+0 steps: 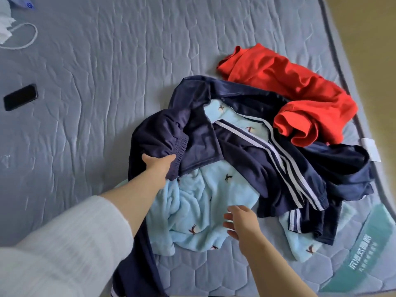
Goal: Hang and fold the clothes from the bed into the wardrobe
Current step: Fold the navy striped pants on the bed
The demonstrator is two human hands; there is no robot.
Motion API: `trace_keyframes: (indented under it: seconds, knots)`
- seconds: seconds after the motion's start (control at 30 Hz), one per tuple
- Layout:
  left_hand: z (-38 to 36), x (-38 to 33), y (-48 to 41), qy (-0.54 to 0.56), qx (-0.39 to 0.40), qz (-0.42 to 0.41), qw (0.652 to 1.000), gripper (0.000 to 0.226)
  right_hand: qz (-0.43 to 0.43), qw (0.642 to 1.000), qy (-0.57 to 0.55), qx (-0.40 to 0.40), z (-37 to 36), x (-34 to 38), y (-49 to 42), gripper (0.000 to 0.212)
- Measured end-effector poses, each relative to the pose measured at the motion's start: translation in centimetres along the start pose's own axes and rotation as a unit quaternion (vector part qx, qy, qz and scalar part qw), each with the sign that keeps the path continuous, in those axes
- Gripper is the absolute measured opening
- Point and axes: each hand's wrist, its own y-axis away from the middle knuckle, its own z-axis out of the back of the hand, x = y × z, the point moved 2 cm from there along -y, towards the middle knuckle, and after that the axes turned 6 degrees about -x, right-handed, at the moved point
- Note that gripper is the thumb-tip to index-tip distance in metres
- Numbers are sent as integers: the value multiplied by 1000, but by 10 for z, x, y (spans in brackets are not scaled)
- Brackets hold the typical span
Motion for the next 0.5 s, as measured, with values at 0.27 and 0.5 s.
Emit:
trace_keyframes:
  seconds: [0.27,0.5]
  knots:
    - [17,18,15,11,85,-12,996,6,17,1000,18,-12,-8,-6,16,11]
    - [140,-10,31,-6,117,-34,993,9,118,993,13,-3,-59,21,96,10]
